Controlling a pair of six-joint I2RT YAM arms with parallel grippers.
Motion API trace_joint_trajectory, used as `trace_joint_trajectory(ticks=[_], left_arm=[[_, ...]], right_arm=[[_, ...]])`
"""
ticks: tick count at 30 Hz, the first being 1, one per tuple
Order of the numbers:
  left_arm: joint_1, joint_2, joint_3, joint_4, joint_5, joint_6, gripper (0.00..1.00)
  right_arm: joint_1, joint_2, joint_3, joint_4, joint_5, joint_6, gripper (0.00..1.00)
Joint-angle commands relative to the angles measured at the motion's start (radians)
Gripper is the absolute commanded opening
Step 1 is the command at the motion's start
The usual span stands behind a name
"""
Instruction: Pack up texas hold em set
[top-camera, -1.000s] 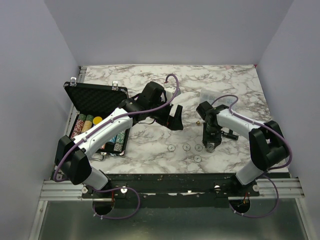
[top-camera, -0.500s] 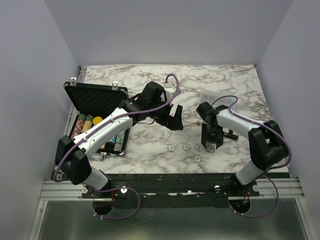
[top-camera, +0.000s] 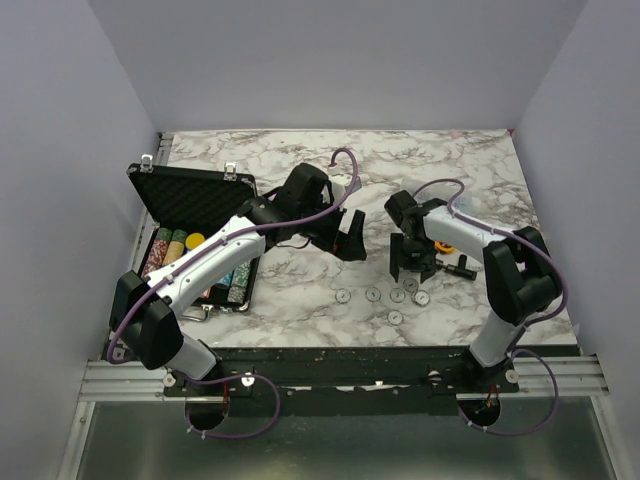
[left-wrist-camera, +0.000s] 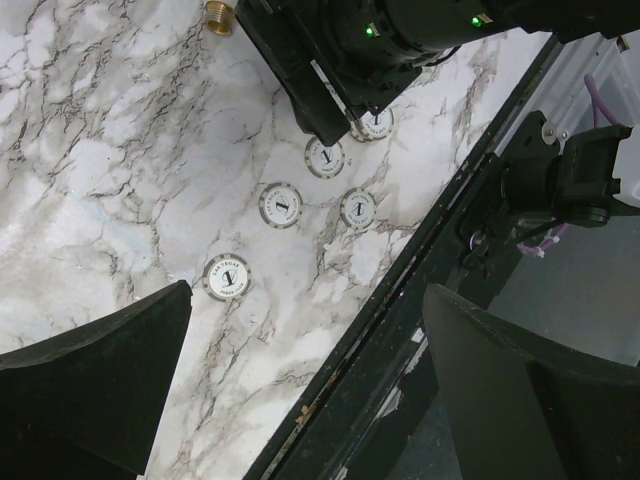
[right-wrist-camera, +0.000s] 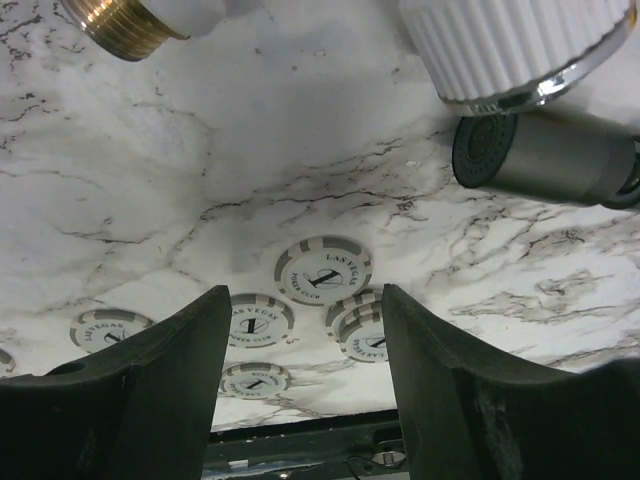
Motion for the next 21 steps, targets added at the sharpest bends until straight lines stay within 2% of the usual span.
trace_joint_trajectory(ticks=[1, 21], left_arm=[[-0.003, -0.017, -0.011, 0.016, 0.005, 0.013, 0.98], [-0.003, -0.004, -0.011, 0.019, 0.01, 0.012, 0.98]], right_arm=[[-0.02, 0.03, 0.003, 0.037, -0.013, -0.033, 0.64], [-0.056, 0.042, -0.08, 0.096, -0.109, -0.06, 0.62]])
